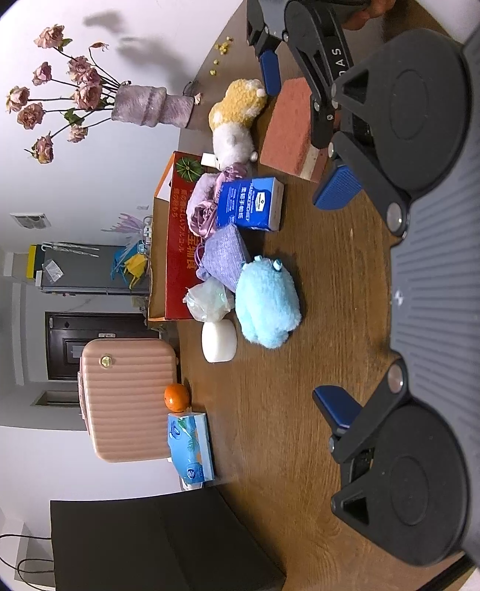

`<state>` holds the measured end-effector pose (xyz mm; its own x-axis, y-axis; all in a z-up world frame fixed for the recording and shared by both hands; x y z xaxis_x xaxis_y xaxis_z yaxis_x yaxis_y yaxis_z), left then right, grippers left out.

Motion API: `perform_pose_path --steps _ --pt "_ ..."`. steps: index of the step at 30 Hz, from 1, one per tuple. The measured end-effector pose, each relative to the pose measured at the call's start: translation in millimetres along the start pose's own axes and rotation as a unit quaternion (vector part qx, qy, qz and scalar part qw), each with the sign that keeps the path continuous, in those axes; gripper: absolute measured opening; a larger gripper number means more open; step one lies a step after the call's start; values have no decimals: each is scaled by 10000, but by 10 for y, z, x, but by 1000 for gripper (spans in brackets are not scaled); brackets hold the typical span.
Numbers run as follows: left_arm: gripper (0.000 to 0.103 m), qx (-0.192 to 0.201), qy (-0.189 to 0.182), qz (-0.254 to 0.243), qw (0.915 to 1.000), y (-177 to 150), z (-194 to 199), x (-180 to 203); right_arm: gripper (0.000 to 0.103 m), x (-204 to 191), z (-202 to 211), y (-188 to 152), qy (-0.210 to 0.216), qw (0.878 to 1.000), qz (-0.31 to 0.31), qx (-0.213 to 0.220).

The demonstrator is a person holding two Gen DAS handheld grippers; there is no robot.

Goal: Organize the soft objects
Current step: 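Move the right tool to the pink sponge and close on it while the left tool approaches the light-blue plush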

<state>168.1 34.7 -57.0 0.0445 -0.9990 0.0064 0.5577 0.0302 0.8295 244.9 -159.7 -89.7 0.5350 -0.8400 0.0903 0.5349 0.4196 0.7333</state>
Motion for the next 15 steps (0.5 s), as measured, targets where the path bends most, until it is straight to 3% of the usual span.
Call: perform_pose_path --steps 4,7,15 --pt "103 -46 -8 7 10000 33 -73 -17 101 20 -65 43 161 9998 -104 -15" --pt "103 -80 -27 -6 10000 60 -123 -25 86 13 -92 44 269 9995 -140 -50" --pt "103 -166 -99 -85 9998 140 -241 -11 82 54 -19 56 183 9994 -258 123"
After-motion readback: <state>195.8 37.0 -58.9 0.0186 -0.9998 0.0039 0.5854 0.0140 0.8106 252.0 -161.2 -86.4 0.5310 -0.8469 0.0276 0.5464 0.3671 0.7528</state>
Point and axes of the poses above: each gripper's, at about its wrist camera, not at the fingertips, and z roughly against the way its jaws point, x to its right, y to its top, the point moved 6 cm from there along -z, roughly the way its jaws point, and after that the axes turned 4 degrees about -x, right-handed, at the moved point
